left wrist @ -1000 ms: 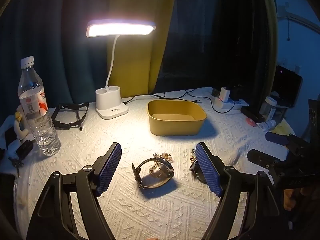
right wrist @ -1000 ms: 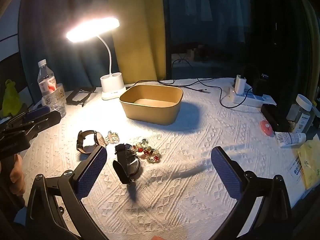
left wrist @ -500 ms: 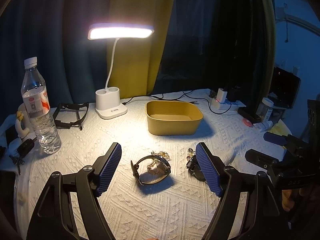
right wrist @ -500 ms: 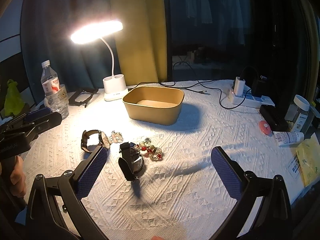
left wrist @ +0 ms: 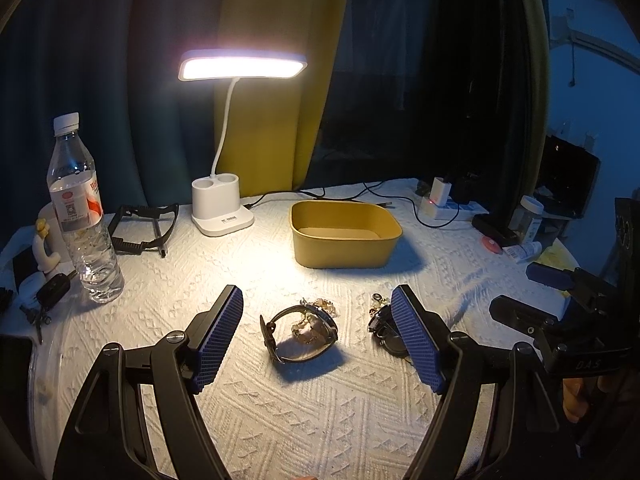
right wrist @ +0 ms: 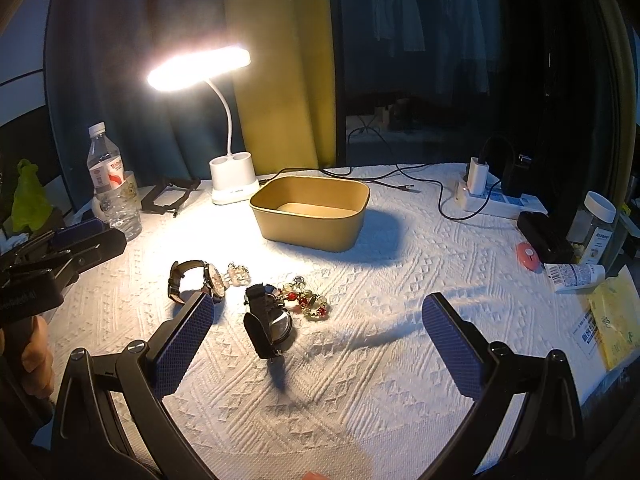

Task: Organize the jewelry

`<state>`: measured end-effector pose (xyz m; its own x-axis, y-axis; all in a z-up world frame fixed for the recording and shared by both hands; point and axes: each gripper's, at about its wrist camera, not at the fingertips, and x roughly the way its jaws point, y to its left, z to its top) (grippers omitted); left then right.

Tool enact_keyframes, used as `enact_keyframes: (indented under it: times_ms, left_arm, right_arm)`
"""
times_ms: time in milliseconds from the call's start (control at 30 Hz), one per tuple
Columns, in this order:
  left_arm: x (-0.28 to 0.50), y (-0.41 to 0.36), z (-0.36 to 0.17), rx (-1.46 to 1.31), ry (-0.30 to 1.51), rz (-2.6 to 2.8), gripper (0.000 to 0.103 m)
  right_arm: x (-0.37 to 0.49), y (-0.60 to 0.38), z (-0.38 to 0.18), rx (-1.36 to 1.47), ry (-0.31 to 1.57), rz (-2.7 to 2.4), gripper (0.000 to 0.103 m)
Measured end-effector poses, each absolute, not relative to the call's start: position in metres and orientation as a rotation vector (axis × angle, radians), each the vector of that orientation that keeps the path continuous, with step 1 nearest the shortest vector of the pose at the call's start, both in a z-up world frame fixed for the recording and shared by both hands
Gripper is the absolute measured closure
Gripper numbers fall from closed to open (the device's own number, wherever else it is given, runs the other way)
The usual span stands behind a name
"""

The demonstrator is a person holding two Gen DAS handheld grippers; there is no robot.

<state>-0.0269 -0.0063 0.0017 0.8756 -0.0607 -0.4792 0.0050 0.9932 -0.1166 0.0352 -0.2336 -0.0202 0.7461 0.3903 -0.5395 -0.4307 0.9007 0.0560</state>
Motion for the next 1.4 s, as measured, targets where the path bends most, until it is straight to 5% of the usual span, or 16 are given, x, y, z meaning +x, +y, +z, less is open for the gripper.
enact_keyframes:
  times_ms: [1400]
  left_arm:
    - [-0.038,-0.009,0.001,-0.119,0.497,-0.031,0.024]
  right_arm:
    - [0.026,-0.235,-0.016,-0.066,0.564,0.451,0.0]
